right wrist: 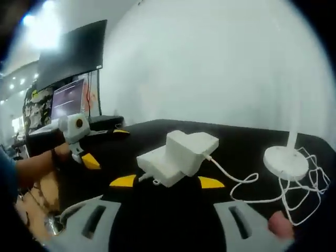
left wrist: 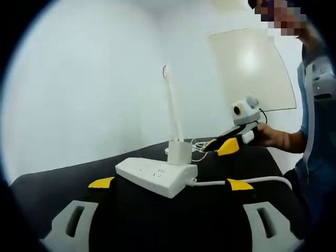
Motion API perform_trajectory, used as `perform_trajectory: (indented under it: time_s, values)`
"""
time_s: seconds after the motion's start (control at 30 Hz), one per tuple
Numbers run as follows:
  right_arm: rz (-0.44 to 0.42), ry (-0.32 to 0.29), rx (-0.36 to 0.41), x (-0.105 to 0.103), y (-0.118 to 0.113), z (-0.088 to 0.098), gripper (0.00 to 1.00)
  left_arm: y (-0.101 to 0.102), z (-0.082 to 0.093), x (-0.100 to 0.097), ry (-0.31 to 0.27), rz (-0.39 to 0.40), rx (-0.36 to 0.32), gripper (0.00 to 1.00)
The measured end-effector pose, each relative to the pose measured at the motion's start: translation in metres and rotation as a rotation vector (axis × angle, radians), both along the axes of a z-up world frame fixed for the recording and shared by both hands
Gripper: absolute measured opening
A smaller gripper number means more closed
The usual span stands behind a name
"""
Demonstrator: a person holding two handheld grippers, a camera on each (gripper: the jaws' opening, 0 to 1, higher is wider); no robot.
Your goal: Insert the desk lamp plug into the socket, turn on the power strip switch, turn on the lamp switch, then turn off the lamp switch, turn off the power strip switch, and remove the plug from the socket.
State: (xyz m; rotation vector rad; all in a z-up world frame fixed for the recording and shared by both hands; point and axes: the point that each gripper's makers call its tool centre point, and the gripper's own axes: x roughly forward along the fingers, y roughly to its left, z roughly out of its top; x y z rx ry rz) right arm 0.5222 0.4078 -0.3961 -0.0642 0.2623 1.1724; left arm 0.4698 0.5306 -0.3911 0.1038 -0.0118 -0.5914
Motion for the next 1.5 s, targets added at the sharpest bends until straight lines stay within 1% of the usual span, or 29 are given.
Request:
perform_trajectory:
  time_s: [0.03,0.1,0.13,0.17,0.2,0.23,0.3,0.33,0.5,0.63,0.77,0.83,1.0,1.13,1.27,1.4,1.5]
  values:
    - [0.001,0.026,0.008,-0.002,0.003,-0.001,0.44,-0.002,-0.001,-0.001,0.008,-0.01,-0.004,0.81]
    - [0.002,0.04,0.012,-0.004,0.009,-0.002,0.44,-0.005,-0.003,-0.001,0.028,-0.022,-0.011,0.81]
    - [-0.003,0.047,0.002,-0.004,0.012,-0.004,0.44,-0.007,-0.004,-0.001,0.045,-0.023,-0.016,0.8]
    - [-0.013,0.047,-0.017,-0.002,0.013,-0.008,0.44,-0.009,-0.005,-0.002,0.052,-0.024,-0.017,0.8]
    - [-0.032,0.028,-0.043,0.001,0.012,-0.011,0.44,-0.01,-0.006,-0.002,0.06,-0.026,-0.02,0.8]
    - [-0.037,0.024,-0.046,0.002,0.013,-0.012,0.44,-0.012,-0.006,-0.003,0.068,-0.03,-0.028,0.8]
    - [-0.052,0.04,-0.03,0.004,0.012,-0.011,0.44,-0.013,-0.006,-0.003,0.075,-0.033,-0.037,0.8]
    - [-0.059,0.053,-0.022,0.005,0.012,-0.011,0.44,-0.014,-0.006,-0.003,0.074,-0.035,-0.036,0.8]
    - [-0.06,0.102,-0.035,0.003,0.017,-0.022,0.44,-0.013,-0.004,-0.004,0.05,-0.031,-0.025,0.8]
    - [-0.07,0.105,-0.034,0.006,0.022,-0.022,0.44,-0.012,-0.003,-0.004,0.037,-0.034,-0.019,0.8]
    - [-0.07,0.126,-0.024,0.008,0.032,-0.022,0.44,-0.013,-0.002,-0.005,0.031,-0.033,-0.023,0.79]
    - [-0.063,0.137,-0.013,0.006,0.036,-0.021,0.44,-0.013,-0.002,-0.005,0.027,-0.03,-0.013,0.79]
    - [-0.085,0.172,0.01,0.01,0.039,-0.024,0.44,-0.012,-0.002,-0.005,0.025,-0.032,-0.005,0.79]
    - [-0.098,0.178,0.009,0.012,0.047,-0.027,0.44,-0.012,-0.002,-0.005,0.018,-0.032,0.001,0.78]
    - [-0.121,0.186,0.01,0.017,0.046,-0.032,0.44,-0.012,-0.003,-0.006,0.015,-0.03,0.012,0.78]
    - [-0.145,0.186,0.038,0.022,0.044,-0.03,0.43,-0.012,-0.002,-0.006,0.014,-0.029,0.008,0.78]
    - [-0.146,0.186,0.037,0.024,0.045,-0.031,0.41,-0.012,-0.003,-0.007,0.014,-0.028,0.016,0.77]
